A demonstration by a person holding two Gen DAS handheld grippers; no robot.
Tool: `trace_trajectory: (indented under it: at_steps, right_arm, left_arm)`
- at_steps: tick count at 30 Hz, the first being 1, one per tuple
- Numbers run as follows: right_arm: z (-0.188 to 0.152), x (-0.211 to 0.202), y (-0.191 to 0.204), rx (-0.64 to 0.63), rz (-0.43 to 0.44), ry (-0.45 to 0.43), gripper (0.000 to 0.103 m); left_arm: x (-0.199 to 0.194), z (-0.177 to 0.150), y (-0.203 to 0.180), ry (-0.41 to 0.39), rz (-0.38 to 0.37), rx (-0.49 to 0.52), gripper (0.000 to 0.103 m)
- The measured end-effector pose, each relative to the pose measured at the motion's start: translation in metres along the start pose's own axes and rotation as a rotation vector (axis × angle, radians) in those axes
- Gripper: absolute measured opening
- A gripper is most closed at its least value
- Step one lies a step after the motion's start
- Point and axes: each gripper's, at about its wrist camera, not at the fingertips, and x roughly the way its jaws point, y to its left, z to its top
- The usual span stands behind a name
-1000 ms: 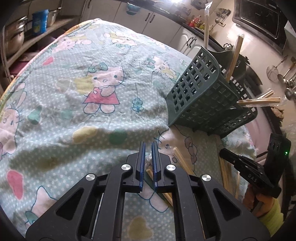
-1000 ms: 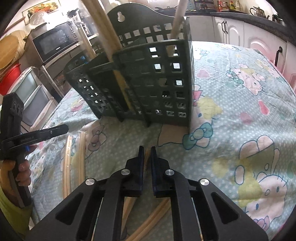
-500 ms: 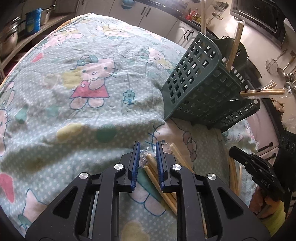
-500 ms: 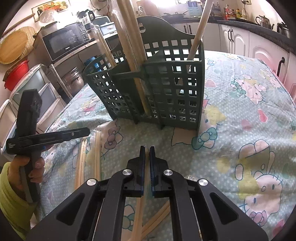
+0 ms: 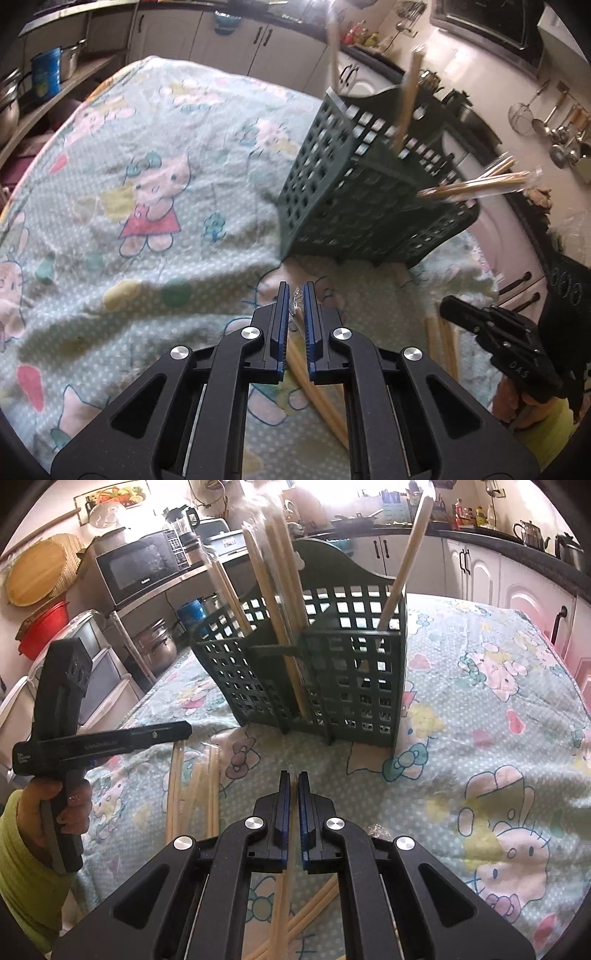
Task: Organize utensils
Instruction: 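Lift the chopsticks upright with the left gripper, then carry the chopsticks with the left gripper above the green caddy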
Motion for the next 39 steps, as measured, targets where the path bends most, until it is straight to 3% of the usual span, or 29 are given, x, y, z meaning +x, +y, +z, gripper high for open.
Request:
trace_trajectory:
  at_steps: [20, 39]
  right_arm:
    - [0.027, -0.067, 0.030, -0.065, 0.082, -0.154, 0.004]
    - [0.049, -0.117, 0.042, -0.102, 0.076, -0.325, 0.004]
  left_arm:
    - [-0.081, 0.017, -0.050, -0.191, 0.019, 0.094, 0.002]
    - [-0.116, 0.035, -0.089, -0.295, -0.003, 0.152, 0.001]
